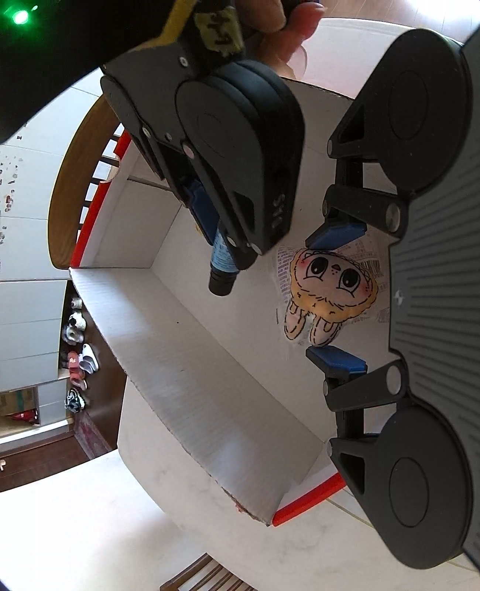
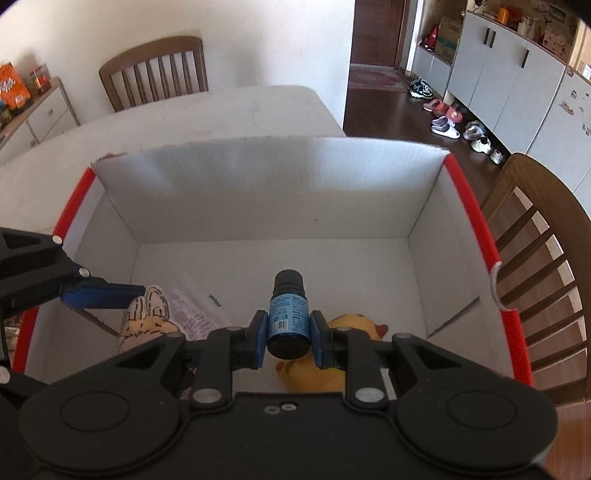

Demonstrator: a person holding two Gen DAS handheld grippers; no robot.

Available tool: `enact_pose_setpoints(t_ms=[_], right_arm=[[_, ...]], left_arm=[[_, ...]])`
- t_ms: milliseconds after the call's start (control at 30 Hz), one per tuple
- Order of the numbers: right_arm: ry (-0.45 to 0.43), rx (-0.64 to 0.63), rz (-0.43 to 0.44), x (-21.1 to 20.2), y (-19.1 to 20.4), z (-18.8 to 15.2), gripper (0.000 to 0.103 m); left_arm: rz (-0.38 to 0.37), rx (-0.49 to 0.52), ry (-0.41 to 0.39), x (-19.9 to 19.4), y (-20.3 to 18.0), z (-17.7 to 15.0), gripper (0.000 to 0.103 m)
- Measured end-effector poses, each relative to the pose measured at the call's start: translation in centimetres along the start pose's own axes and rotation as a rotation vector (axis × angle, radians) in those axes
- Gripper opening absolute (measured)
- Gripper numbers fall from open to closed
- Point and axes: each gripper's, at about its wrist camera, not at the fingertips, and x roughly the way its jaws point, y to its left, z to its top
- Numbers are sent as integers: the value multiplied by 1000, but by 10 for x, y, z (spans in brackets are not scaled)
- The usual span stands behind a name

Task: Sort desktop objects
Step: 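Lower the keychain and bottle into the shoebox and open both tools, then withdraw both tools from the shoebox back toward the pile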

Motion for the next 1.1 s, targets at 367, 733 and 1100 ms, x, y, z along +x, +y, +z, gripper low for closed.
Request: enact_pose_setpoints(t_ms=[367, 733, 1100], right_arm=[[49, -6, 1, 2, 0, 1, 26], [16, 28, 50, -23, -11, -3, 38], [-47, 33, 81, -64, -18, -12, 39]], left_arm=[[-12, -14, 22, -4, 0, -2, 57], [-36, -36, -15, -24, 1, -10, 69], [-30, -71, -88, -62, 5, -21, 69]])
